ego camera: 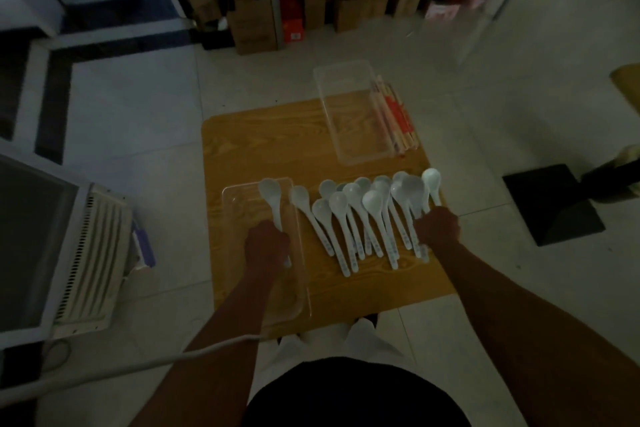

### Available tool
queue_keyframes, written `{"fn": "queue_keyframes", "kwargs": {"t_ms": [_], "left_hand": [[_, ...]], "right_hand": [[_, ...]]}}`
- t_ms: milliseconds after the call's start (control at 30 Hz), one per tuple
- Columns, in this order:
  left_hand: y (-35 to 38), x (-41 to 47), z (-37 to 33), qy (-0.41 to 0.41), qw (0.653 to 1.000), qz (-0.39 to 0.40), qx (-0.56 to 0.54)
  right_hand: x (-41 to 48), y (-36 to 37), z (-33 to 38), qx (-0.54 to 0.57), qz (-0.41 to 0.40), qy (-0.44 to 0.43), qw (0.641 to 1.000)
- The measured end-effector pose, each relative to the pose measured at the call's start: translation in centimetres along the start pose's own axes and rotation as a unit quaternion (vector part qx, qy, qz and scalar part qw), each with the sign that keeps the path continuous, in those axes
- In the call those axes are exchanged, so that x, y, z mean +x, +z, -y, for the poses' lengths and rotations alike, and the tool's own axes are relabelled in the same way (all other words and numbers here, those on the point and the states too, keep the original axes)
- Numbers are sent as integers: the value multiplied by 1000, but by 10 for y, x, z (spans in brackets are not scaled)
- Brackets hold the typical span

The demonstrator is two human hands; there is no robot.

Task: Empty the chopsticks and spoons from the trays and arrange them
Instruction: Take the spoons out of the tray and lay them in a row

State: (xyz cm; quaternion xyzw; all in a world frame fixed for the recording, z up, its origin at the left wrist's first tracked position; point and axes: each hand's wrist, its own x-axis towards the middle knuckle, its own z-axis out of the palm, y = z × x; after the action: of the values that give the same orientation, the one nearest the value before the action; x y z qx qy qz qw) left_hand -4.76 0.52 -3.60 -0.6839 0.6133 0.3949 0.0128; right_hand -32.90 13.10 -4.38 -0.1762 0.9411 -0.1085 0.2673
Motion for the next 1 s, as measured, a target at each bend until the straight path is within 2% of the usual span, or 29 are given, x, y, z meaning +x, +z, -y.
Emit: {"fn": "queue_keyframes", "kwargs": {"t_ms": [167,433,867,1000], "left_hand": [[21,-9,-12,16,1000,-4,6],[53,-18,-30,51,995,-2,90],[98,-30,-74,88,991,62,79],[114,-28,-85,78,992,72,66]], "right_hand": [[23,-3,-14,13,28,19,999],[47,2,-20,8,66,17,998],[55,9,-26,35,12,24,999],[60,9,-32,31,9,25,999]]}}
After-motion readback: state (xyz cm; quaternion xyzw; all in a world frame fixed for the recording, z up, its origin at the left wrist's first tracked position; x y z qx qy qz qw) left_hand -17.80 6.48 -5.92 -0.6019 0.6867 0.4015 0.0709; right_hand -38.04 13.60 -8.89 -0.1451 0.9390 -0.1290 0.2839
